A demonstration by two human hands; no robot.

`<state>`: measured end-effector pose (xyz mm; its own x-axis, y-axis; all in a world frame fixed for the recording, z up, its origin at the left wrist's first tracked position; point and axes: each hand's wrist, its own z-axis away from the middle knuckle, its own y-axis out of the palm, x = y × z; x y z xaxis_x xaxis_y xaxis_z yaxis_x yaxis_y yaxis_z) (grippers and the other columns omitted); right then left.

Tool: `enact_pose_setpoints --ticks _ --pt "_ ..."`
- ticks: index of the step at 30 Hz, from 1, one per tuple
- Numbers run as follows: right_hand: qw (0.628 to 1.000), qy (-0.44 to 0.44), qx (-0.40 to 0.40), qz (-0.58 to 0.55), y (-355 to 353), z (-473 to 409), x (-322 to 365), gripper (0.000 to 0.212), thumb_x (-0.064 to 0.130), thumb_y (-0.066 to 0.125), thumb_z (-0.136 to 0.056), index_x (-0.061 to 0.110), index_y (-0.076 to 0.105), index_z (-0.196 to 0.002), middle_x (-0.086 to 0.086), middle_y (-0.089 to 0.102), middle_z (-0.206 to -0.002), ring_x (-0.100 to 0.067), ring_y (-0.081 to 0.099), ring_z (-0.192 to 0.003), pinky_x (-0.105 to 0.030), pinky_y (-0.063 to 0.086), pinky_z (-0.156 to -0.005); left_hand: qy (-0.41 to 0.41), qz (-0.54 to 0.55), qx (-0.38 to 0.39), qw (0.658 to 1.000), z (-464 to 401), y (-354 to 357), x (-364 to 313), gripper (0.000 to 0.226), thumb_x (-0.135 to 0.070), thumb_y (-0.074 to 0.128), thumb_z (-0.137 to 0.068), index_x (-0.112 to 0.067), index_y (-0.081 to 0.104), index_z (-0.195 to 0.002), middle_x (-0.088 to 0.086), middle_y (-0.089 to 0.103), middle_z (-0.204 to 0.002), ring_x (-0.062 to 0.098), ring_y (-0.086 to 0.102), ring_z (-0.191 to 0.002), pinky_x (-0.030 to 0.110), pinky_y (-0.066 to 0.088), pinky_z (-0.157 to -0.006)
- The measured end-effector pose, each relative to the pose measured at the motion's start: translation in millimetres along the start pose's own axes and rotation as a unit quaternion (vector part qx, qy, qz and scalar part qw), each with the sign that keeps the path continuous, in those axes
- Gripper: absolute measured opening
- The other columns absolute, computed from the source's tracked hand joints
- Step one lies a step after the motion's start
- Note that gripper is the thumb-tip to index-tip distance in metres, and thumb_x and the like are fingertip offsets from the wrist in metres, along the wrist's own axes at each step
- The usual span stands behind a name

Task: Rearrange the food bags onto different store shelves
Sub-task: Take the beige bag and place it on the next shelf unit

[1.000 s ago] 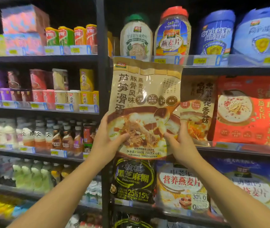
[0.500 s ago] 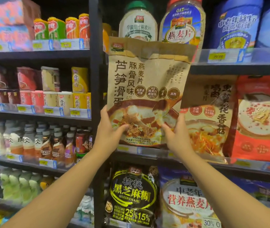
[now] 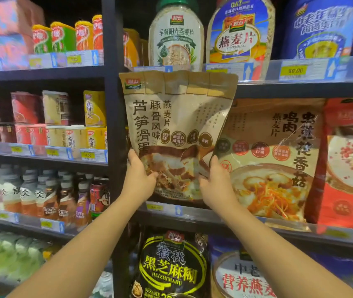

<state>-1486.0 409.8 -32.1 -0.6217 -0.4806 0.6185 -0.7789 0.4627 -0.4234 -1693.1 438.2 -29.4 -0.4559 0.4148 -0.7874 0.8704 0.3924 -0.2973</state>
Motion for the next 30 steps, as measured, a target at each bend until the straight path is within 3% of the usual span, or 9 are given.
enact_pose_setpoints --ticks 3,7,12,16,20,22,24,26,30 --pt "0.996 0.066 0.052 0.021 8.4 3.5 0.2 0.050 -0.003 0.055 -0.092 0.013 0.051 -0.139 -0.007 0.061 -0.132 -0.024 0.057 -0.121 -0.022 0.039 -0.090 -0.045 -0.071 0.042 0.996 -1.6 0.1 -3.5 0.096 -0.008 0.068 -0.090 -0.005 0.000 -0.158 0.018 0.013 -0.163 0.035 0.030 -0.147 0.042 0.032 -0.118" --pt "0.990 0.118 0.077 0.023 6.7 -4.3 2.8 0.048 0.003 0.061 -0.092 0.013 0.053 -0.138 -0.006 0.061 -0.130 -0.026 0.056 -0.122 -0.023 0.040 -0.091 -0.065 -0.090 0.084 0.990 -2.3 -3.4 -9.5 0.103 -0.013 0.068 -0.090 -0.004 -0.009 -0.158 0.016 0.002 -0.165 0.034 0.023 -0.149 0.038 0.028 -0.118" --pt "0.975 0.180 0.122 0.053 -14.0 -14.6 4.3 0.058 0.012 0.073 -0.090 0.008 0.048 -0.143 -0.013 0.058 -0.138 -0.031 0.053 -0.127 -0.035 0.044 -0.106 -0.060 -0.085 0.119 0.987 -2.3 -11.0 -10.5 0.096 -0.042 0.069 -0.091 -0.002 0.011 -0.156 0.018 0.020 -0.162 0.033 0.028 -0.148 0.042 0.030 -0.119" --pt "0.975 0.181 0.110 0.065 -19.7 -8.0 4.4 0.060 0.016 0.071 -0.093 0.005 0.045 -0.146 -0.013 0.057 -0.140 -0.030 0.052 -0.129 -0.026 0.039 -0.098 -0.064 -0.114 0.127 0.983 -0.2 -9.3 -7.6 0.088 -0.049 0.060 -0.096 -0.001 0.014 -0.153 0.019 0.028 -0.158 0.035 0.039 -0.141 0.043 0.038 -0.112" --pt "0.989 0.143 0.036 0.016 -14.6 5.3 18.8 0.077 0.012 0.074 -0.088 0.016 0.028 -0.149 -0.012 0.053 -0.142 -0.028 0.053 -0.127 -0.029 0.041 -0.098 -0.069 -0.132 0.104 0.983 2.3 -4.4 -11.2 0.090 -0.049 0.057 -0.097 0.002 0.009 -0.154 0.024 0.027 -0.158 0.040 0.038 -0.140 0.049 0.038 -0.114" --pt "0.993 0.026 -0.113 0.014 -17.7 12.4 34.3 0.094 0.017 0.079 -0.081 0.019 0.017 -0.152 -0.010 0.040 -0.147 -0.026 0.044 -0.132 -0.030 0.037 -0.104 -0.075 -0.132 0.092 0.984 2.9 -1.1 -10.4 0.091 -0.049 0.058 -0.097 0.001 0.009 -0.155 0.024 0.028 -0.158 0.042 0.037 -0.141 0.053 0.037 -0.114" --pt "0.942 -0.169 -0.252 0.141 -20.8 11.5 54.2 0.087 0.028 0.074 -0.081 0.014 0.025 -0.151 -0.011 0.035 -0.146 -0.030 0.036 -0.135 -0.035 0.033 -0.111 -0.076 -0.134 0.085 0.984 2.1 1.3 -8.6 0.090 -0.048 0.058 -0.097 0.001 0.010 -0.154 0.025 0.029 -0.157 0.042 0.038 -0.140 0.054 0.038 -0.114" --pt "0.896 -0.281 -0.236 0.249 -18.8 -0.1 72.4 0.075 0.036 0.066 -0.086 0.017 0.035 -0.152 -0.014 0.033 -0.152 -0.036 0.029 -0.142 -0.046 0.029 -0.117 -0.080 -0.132 0.083 0.984 0.8 2.2 -8.6 0.089 -0.047 0.059 -0.097 0.001 0.011 -0.154 0.025 0.030 -0.157 0.042 0.038 -0.140 0.054 0.038 -0.113" --pt "0.873 -0.208 -0.119 0.424 -5.5 -33.4 83.7 0.074 0.059 0.056 -0.091 0.030 0.033 -0.155 -0.017 0.026 -0.161 -0.043 0.019 -0.146 -0.053 0.021 -0.116 -0.090 -0.122 0.088 0.985 -0.9 1.3 -10.0 0.092 -0.046 0.062 -0.096 0.003 0.010 -0.155 0.026 0.029 -0.158 0.043 0.037 -0.142 0.054 0.035 -0.115"
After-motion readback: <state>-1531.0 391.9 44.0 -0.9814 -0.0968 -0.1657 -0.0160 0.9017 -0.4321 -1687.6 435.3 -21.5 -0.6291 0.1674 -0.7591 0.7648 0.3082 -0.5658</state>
